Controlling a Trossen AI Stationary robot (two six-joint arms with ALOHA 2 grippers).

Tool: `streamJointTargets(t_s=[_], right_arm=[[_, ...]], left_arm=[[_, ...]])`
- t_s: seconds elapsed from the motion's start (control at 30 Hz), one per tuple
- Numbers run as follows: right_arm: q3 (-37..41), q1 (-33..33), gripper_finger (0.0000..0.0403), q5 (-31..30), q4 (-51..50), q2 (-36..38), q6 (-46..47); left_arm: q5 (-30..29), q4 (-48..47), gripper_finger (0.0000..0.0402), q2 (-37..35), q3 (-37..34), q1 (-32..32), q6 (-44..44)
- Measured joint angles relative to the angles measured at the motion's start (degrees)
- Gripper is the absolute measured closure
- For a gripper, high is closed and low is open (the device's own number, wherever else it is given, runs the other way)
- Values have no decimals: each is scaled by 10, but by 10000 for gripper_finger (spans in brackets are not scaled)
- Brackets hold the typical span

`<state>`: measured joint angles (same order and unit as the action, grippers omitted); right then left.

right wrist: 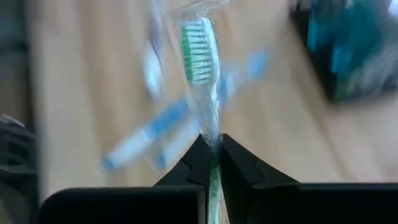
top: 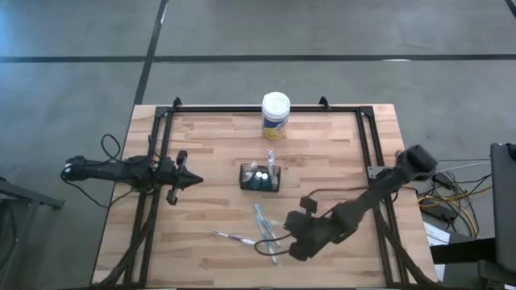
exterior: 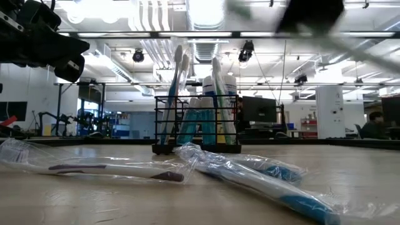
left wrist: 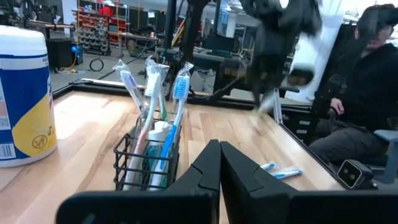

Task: Pick & Place toothbrushing station
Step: Put the green toothbrush into the wire organizer

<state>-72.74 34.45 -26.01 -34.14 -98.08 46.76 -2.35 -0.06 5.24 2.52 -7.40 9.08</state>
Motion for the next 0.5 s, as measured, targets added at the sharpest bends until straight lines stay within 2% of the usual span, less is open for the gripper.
streamJointTargets(t_s=[0.1, 0.3, 0.5], right_arm=[[47, 5, 390, -47, 105, 76, -79], [201, 4, 391, -102, 343, 220, -235], [351, 3, 392, -126, 474, 355, -347]], left_arm=[[0, 0, 396, 0, 0, 0, 0], [0, 0, 396, 1, 0, 0, 0], [0, -1, 396, 1, 0, 0, -5]])
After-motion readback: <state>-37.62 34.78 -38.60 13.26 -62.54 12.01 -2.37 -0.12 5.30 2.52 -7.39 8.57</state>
